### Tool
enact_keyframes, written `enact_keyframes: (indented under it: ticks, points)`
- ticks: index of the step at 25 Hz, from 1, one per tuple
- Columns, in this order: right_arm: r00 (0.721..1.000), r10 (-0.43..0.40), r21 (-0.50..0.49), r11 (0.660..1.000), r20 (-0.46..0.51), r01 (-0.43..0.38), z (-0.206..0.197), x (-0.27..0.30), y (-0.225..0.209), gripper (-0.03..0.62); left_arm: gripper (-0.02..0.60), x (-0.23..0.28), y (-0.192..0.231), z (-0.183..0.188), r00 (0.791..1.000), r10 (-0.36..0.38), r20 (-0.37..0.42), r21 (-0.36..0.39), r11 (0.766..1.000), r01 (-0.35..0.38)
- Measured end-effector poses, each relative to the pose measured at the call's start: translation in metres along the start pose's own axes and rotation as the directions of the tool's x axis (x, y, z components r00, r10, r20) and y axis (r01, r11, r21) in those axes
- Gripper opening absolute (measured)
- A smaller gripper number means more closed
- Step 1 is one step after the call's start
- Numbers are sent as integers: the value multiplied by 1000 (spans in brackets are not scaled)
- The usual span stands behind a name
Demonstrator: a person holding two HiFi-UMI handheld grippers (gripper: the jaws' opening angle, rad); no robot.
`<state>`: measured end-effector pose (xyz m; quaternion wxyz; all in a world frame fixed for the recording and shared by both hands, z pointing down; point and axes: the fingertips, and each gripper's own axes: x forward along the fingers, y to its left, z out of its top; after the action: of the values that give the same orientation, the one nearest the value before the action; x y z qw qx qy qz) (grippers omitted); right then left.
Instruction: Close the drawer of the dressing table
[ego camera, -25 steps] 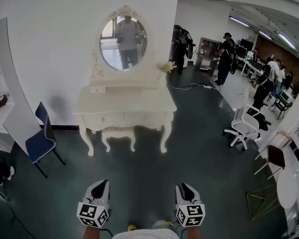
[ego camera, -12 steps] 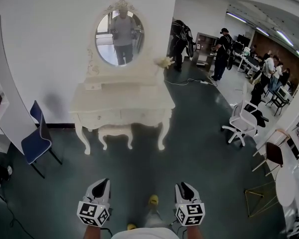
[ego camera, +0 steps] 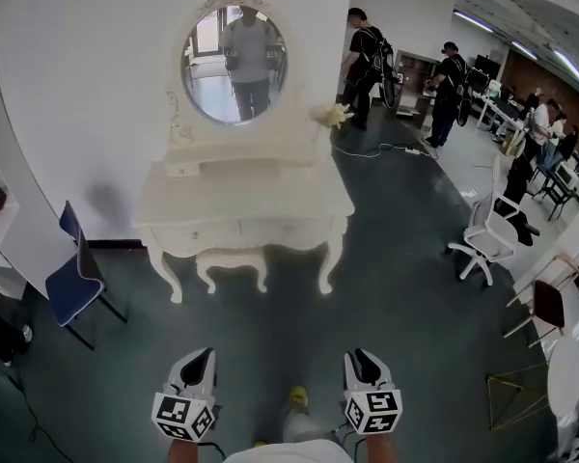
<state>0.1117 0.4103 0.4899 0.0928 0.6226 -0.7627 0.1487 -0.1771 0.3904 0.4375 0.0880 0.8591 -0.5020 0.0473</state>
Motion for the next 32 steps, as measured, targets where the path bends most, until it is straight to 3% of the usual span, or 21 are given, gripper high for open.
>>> enact_keyframes:
  ticks: [4, 12, 21, 32]
  points:
    - [1000, 20, 21, 1000, -11, -19, 12, 51, -21, 69, -2, 52, 11, 3, 1000, 6, -28, 2, 1000, -6]
    - [999, 49, 47, 998, 10, -50, 61, 146, -76, 69, -2, 161, 21, 44, 1000, 18, -17, 34, 999, -17]
    - [998, 58, 70, 996, -4, -57, 84, 210, -120, 69, -2, 239, 26, 52, 999, 23, -29, 29, 999, -22]
    - [999, 38, 57, 998, -9, -38, 108, 309, -131, 69, -2, 330, 87, 58, 1000, 7, -23, -1, 1000, -7]
